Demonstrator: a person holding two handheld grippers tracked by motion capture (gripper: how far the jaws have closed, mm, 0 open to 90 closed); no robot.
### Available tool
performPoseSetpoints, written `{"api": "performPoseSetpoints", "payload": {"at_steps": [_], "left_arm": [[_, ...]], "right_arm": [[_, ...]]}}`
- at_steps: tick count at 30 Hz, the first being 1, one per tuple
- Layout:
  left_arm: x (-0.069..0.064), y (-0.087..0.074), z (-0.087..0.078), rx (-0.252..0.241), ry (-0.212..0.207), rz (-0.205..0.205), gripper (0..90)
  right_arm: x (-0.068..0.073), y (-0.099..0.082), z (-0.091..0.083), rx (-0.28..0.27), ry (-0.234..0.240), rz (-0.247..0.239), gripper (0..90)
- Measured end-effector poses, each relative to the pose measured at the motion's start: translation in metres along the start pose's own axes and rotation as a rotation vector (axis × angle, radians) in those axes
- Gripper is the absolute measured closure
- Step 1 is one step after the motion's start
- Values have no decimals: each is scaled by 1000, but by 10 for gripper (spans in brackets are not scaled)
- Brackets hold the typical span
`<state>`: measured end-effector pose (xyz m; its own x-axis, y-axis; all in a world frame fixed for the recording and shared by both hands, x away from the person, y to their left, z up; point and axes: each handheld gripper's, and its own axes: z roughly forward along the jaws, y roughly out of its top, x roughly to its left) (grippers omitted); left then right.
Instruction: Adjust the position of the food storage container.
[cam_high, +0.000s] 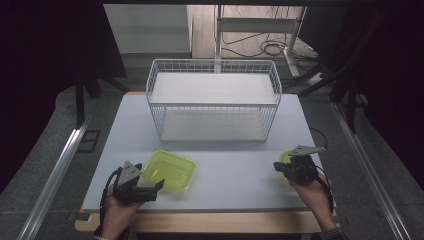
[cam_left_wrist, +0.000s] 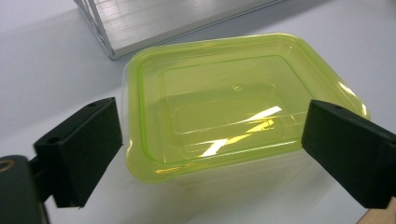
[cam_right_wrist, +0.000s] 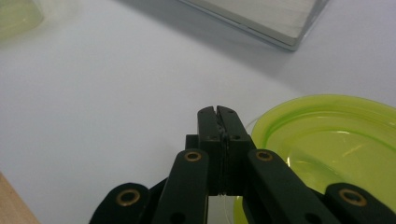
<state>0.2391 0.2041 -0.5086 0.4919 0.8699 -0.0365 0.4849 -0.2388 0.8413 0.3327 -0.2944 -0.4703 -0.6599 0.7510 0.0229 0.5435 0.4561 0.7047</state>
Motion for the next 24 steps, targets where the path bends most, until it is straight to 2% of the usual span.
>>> {"api": "performPoseSetpoints", "payload": {"at_steps": [2, 4, 5, 6, 7, 8, 9, 10, 11, 17, 19, 22, 24], "left_arm": [[-1, 2, -2, -7, -1, 6, 81], [-1, 4, -6, -23, 7, 20, 212], [-1, 6, -10, -37, 9, 20, 212], [1, 6, -14, -58, 5, 14, 362], [3, 7, -17, -69, 6, 6, 362], [6, 7, -21, -83, 3, -10, 417], [10, 6, -25, -96, 7, -17, 539], [10, 6, -25, -96, 7, -17, 576], [13, 6, -26, -93, 14, -14, 576], [31, 0, -20, -23, 63, 1, 839], [36, -1, -19, -2, 85, 4, 856], [41, -3, -17, 11, 87, -19, 895], [44, -5, -13, 39, 91, -29, 900]], "right_arm": [[0, 0, 0, -3, 0, 0, 883], [2, 0, 0, -4, -2, -10, 881], [3, 1, 0, -4, 2, -14, 879], [5, 2, 1, -12, 5, -27, 878], [5, 2, 1, -12, 5, -27, 878], [6, 2, 0, -14, 9, -28, 878], [7, 2, 0, -24, 16, -27, 879], [7, 2, 0, -24, 16, -27, 879], [7, 2, -1, -29, 18, -25, 879], [10, 3, -1, -48, 38, -24, 860], [11, 3, -1, -47, 40, -28, 860], [14, 4, 0, -44, 48, -34, 860], [16, 4, 1, -40, 53, -38, 864]]}}
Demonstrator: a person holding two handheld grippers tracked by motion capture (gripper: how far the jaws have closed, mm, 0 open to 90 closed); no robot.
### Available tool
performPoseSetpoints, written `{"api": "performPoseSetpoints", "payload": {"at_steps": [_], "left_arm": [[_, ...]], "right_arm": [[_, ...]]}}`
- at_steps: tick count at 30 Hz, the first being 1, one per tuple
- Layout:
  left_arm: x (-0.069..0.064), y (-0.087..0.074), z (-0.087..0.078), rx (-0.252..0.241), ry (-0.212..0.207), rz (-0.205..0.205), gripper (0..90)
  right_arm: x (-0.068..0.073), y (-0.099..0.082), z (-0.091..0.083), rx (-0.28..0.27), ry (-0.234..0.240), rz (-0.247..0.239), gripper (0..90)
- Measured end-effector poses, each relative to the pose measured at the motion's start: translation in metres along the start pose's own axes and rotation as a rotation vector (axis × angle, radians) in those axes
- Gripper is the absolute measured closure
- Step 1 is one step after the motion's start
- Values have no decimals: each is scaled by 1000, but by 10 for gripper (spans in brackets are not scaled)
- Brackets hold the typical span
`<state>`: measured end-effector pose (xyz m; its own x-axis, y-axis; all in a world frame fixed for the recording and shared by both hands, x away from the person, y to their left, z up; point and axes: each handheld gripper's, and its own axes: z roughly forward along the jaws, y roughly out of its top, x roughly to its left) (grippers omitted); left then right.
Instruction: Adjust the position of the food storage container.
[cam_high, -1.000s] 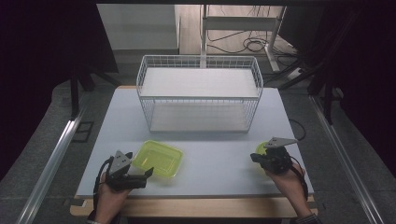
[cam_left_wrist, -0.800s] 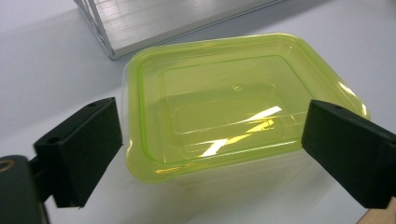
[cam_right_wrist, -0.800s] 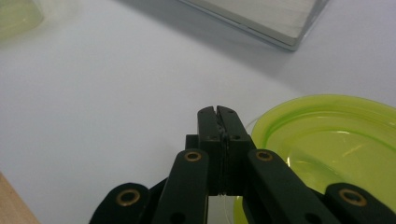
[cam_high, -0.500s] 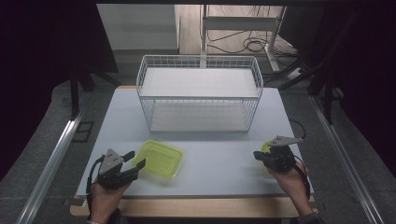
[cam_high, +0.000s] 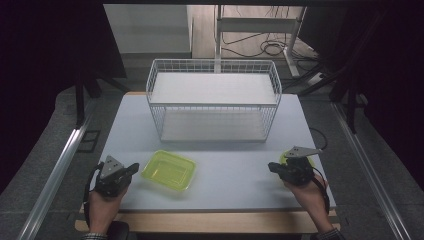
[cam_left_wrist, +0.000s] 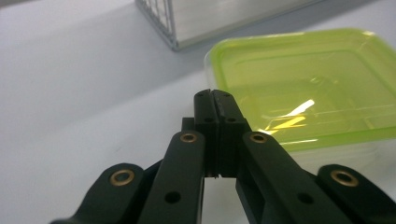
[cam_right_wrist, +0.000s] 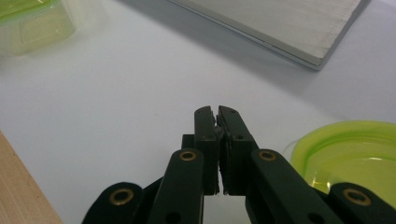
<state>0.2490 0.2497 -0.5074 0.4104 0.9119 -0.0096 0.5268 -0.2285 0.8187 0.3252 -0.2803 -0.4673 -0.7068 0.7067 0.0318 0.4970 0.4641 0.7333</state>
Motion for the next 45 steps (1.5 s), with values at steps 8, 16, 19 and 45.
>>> {"api": "performPoseSetpoints", "payload": {"at_steps": [8, 16, 19, 45], "left_arm": [[-2, -2, 21, 92, -29, 8, 900], [-17, 3, 27, 112, -81, 55, 899], [-27, 6, 31, 118, -96, 82, 895], [-65, 31, 62, 98, -200, 175, 884]], "right_arm": [[3, 0, 1, -1, 11, -2, 869], [7, 1, 4, 9, 22, -12, 867], [7, 1, 5, 13, 24, -14, 866], [12, 2, 15, 37, 38, -27, 854]]}}
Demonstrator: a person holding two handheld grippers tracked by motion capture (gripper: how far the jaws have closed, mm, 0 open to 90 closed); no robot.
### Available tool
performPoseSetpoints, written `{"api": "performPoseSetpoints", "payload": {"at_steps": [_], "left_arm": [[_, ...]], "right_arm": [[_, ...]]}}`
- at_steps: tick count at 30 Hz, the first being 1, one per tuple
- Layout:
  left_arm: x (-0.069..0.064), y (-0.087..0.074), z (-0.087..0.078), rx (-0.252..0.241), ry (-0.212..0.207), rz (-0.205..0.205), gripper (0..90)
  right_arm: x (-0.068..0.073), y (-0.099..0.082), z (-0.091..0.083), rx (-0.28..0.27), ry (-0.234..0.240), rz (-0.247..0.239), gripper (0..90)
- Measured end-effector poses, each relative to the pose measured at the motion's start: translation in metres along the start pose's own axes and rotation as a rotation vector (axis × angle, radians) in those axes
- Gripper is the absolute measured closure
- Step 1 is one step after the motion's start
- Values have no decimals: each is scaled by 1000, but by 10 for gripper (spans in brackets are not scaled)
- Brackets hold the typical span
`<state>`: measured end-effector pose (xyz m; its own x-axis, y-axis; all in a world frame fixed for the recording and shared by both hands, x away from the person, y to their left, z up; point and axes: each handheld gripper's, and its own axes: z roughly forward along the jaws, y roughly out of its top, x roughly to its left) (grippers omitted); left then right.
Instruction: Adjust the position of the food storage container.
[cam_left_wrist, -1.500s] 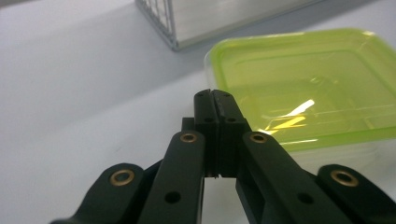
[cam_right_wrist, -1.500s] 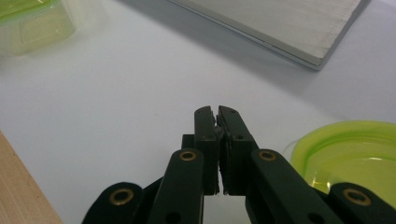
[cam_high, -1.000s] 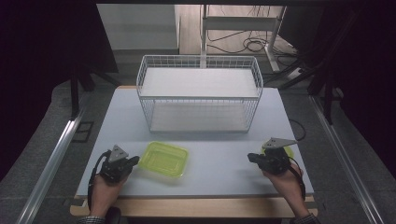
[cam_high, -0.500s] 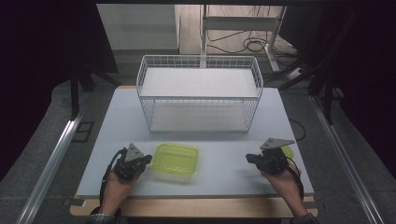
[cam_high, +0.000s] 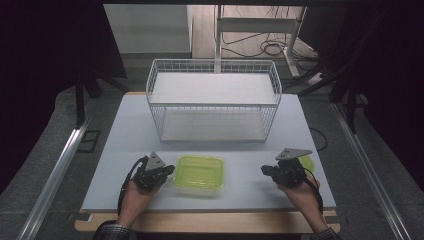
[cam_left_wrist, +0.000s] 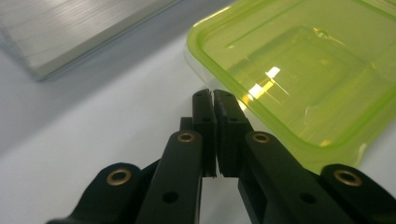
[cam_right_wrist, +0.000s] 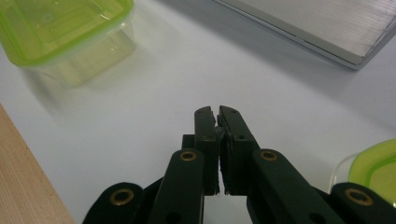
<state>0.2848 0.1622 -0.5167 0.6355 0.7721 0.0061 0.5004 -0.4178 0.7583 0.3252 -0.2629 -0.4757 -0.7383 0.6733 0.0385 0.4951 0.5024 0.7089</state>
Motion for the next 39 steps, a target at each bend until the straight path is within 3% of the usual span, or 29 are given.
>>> {"api": "performPoseSetpoints", "payload": {"at_steps": [8, 26, 34, 39], "left_arm": [[-23, 7, 6, 15, -58, 66, 875], [-67, 16, 14, 15, -200, 133, 887], [-90, 21, 21, 35, -266, 182, 882], [-81, 18, 13, 19, -234, 146, 818]], "right_arm": [[1, -1, 1, 2, 1, -1, 849], [1, -1, 1, 4, -1, 0, 829], [-1, -2, -1, -2, -7, 9, 817], [-1, -2, -2, -4, -10, 11, 790]]}}
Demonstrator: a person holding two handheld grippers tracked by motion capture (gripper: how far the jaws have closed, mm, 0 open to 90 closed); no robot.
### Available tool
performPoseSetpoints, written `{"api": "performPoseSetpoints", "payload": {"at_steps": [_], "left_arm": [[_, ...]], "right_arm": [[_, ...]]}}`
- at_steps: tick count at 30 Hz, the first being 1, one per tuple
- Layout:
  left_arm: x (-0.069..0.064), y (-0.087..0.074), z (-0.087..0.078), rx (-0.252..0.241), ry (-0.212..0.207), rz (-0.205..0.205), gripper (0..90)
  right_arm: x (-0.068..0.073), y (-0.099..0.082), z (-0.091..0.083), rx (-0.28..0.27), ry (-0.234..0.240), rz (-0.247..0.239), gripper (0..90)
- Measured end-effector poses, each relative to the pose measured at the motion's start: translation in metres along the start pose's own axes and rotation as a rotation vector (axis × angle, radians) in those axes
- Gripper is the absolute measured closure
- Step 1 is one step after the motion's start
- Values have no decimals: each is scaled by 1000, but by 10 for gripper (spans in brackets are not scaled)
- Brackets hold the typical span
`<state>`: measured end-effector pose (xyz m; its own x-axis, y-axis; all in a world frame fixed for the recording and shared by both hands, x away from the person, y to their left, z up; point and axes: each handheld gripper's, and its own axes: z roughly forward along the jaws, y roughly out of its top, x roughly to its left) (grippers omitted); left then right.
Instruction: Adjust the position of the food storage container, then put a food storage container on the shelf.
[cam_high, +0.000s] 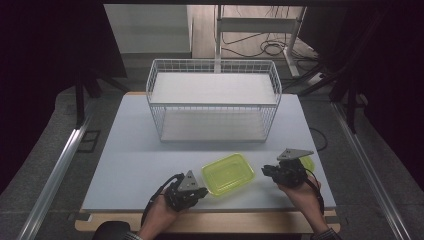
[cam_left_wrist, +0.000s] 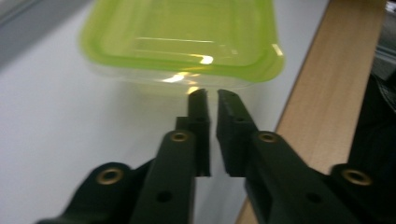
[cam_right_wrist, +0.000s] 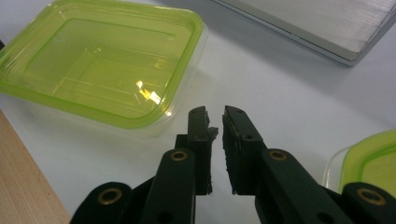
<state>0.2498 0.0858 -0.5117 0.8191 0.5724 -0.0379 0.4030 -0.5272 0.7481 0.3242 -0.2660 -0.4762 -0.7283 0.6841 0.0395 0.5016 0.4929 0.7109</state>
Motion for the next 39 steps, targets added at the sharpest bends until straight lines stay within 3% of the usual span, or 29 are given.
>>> {"api": "performPoseSetpoints", "payload": {"at_steps": [2, 3, 4, 5, 6, 7, 10, 14, 19, 27, 31, 34, 35, 39], "left_arm": [[4, -3, -7, -26, 35, -22, 643], [7, -5, -11, -40, 51, -35, 473], [9, -7, -15, -51, 64, -44, 473], [12, -9, -20, -64, 73, -62, 283], [13, -11, -23, -75, 83, -78, 283], [14, -13, -25, -76, 93, -83, 198], [17, -19, -30, -65, 107, -87, 92], [19, -24, -33, -82, 121, -99, 41], [18, -31, -31, -60, 154, -71, 23], [14, -36, -33, -61, 195, -40, 17], [15, -37, -33, -59, 193, -46, 17], [14, -37, -32, -54, 192, -39, 18], [14, -36, -32, -54, 191, -38, 18], [13, -36, -30, -49, 193, -34, 19]], "right_arm": [[0, 0, 0, -1, -3, 0, 759], [0, 0, 0, -4, -6, 2, 718], [0, 0, 0, -4, -6, 2, 718], [-1, -1, 0, -11, -13, 6, 657], [-1, -1, 0, -11, -13, 6, 657], [-1, -1, 0, -13, -15, 14, 623], [-3, -1, 1, -21, -10, 24, 528], [-4, -2, 2, -41, -2, 37, 412], [-6, -2, 4, -71, 14, 65, 297], [-5, 1, 7, -75, 63, 85, 196], [0, 7, 8, -72, 101, 131, 103], [2, 12, 7, -84, 113, 162, 134], [2, 16, 7, -85, 117, 159, 213], [1, 19, 11, -58, 149, 163, 330]]}}
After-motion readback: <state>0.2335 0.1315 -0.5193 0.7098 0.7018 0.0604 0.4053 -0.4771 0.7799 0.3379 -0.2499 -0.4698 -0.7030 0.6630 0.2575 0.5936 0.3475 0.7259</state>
